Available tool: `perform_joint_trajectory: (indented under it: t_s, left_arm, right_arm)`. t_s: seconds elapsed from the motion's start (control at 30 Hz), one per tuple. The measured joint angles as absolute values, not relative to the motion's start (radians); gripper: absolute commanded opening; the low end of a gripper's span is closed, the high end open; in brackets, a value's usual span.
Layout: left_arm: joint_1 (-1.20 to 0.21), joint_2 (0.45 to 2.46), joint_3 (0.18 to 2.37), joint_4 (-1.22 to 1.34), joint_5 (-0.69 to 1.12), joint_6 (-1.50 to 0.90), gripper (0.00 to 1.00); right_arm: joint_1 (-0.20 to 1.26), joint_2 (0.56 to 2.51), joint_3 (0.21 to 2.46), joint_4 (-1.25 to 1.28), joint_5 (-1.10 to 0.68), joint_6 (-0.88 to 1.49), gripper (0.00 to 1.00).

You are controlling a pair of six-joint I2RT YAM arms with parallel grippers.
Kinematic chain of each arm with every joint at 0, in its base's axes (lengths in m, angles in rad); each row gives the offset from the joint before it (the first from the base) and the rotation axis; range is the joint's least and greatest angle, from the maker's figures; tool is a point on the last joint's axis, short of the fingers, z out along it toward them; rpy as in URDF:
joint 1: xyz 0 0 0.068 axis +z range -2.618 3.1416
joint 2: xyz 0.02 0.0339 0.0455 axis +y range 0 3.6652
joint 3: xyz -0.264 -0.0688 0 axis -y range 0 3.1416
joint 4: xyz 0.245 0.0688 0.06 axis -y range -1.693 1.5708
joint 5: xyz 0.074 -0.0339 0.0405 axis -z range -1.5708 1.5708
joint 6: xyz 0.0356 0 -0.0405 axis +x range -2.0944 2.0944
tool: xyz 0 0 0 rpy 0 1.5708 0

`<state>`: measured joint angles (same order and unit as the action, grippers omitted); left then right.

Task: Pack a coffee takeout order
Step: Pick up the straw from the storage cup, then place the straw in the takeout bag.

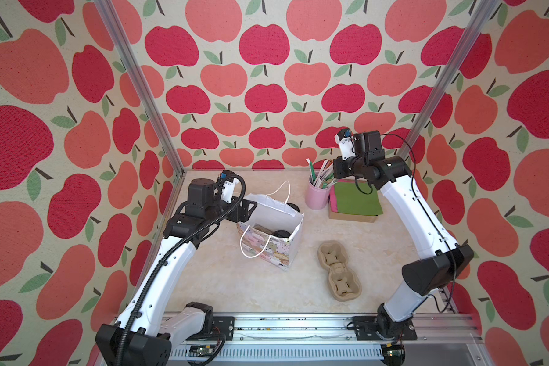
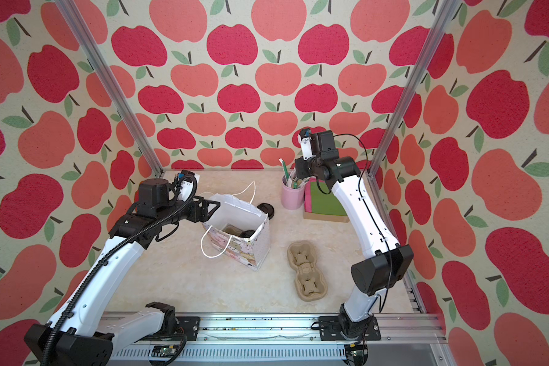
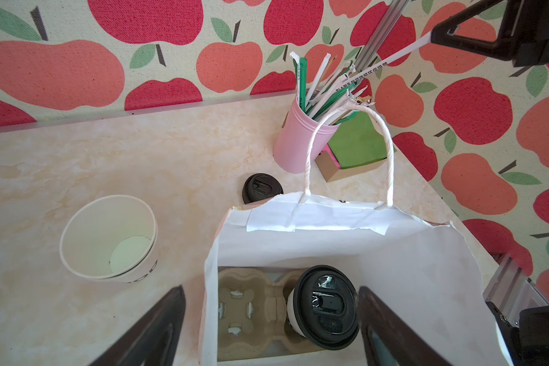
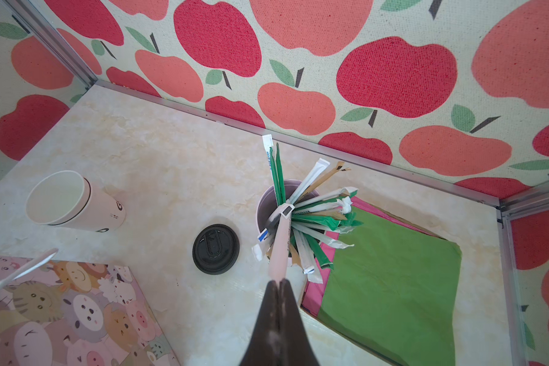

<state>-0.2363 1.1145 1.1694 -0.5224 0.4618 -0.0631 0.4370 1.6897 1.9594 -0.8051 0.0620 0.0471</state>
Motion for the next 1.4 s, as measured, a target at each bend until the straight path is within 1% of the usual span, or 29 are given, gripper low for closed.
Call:
perform_joint_trajectory:
  t_s: [0.37,0.77,1.07,1.4]
  left_arm:
    - [-0.238,1.114,1.169,-0.522,0.461,-0.063,0.87]
    - [-0.240,1.109,1.169,-0.521,0.453,-0.064,0.87]
    - [-0.240,1.050,1.169,-0.510,0.391,-0.067,0.88]
    - [-0.225,1.019,1.155,-0.477,0.309,-0.100,0.88]
  right_arm:
    - [0.459,1.633,1.986,-0.810,0.088,0.024,0.00]
    - [0.485,1.501,1.993,-0.801,0.086,0.023,0.00]
    - [0.540,1.441,1.992,-0.771,-0.038,0.028,0.00]
    - [0.688,1.415,1.976,-0.749,-0.188,0.025,0.00]
